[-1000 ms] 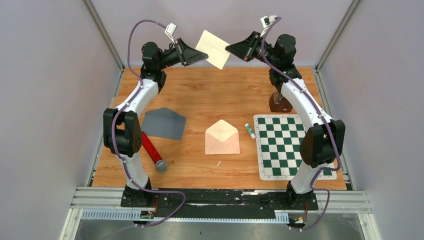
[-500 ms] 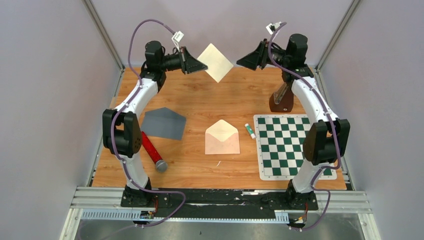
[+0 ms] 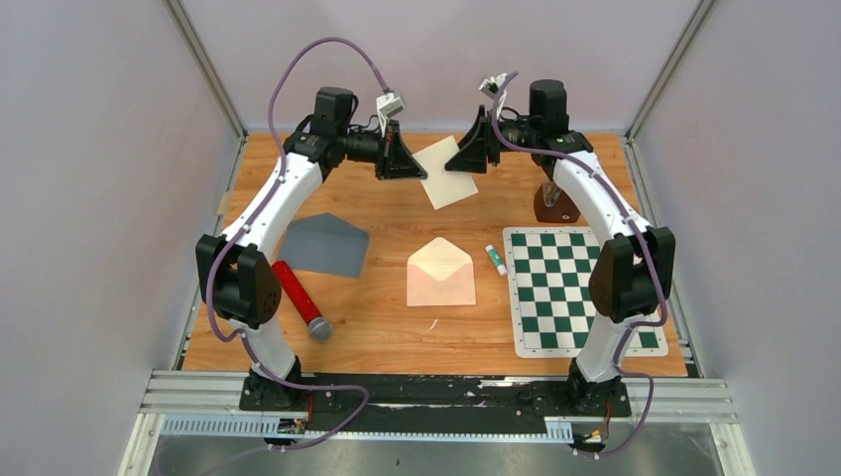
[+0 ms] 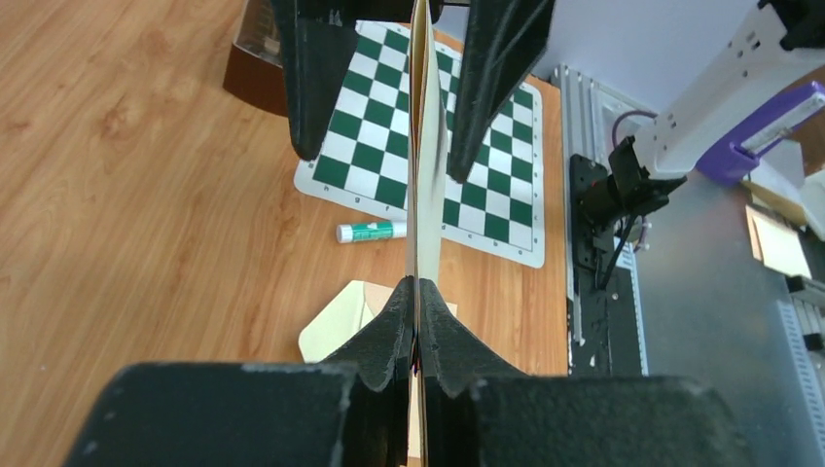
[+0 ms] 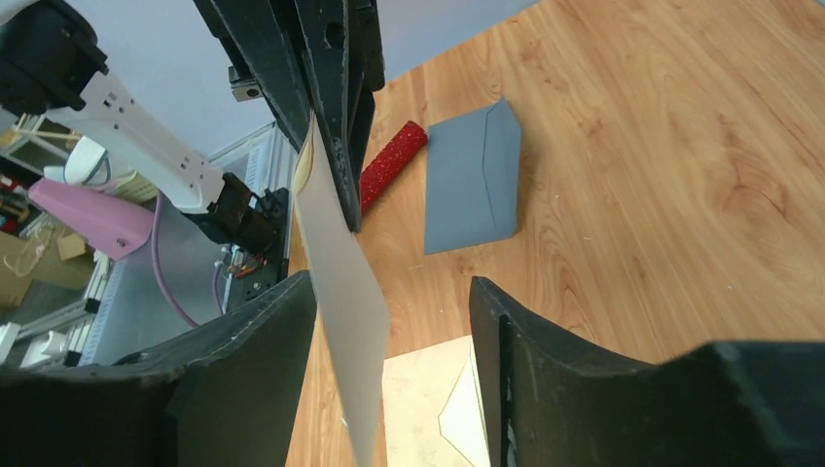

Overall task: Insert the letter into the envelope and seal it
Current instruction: Fold the letter.

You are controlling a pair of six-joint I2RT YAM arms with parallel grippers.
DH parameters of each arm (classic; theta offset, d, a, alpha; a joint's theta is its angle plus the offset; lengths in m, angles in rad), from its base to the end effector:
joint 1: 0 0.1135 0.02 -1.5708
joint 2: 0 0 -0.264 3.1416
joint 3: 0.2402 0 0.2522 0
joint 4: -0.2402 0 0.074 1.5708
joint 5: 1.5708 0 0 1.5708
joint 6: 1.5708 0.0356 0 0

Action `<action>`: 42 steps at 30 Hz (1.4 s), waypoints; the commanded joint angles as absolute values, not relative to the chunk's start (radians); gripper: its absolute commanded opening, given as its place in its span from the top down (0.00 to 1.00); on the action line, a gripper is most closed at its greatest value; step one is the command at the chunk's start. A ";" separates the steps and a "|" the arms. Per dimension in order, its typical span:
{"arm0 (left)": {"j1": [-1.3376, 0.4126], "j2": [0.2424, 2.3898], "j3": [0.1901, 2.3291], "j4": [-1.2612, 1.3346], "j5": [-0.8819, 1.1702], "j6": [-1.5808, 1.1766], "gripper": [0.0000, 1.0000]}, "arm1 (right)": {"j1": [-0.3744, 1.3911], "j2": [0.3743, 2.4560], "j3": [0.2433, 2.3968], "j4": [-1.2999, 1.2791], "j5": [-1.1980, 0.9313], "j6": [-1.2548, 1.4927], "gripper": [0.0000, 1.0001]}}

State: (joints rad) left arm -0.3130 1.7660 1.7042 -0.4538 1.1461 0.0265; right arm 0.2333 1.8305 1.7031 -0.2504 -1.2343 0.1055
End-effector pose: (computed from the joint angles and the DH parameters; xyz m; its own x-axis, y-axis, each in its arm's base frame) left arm 0.3673 -0.1530 0.3735 -0.4456 0.1557 -0.8816 0.8932 0.1439 -0.4260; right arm 0.3990 0.1294 0.3654 -0.4548 -0.0723 -0.8876 -0.8870 0.1267 0.4441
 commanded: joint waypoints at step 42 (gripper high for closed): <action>-0.245 1.844 1.646 0.586 1.147 -0.941 0.55 | 0.276 1.853 1.735 0.345 -0.960 0.851 1.00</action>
State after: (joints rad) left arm -0.2462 1.8442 1.6150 0.5423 1.1358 -0.9142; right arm 0.2737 1.8515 1.6989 0.3069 -0.9878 0.8368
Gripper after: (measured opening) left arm 0.479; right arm 0.011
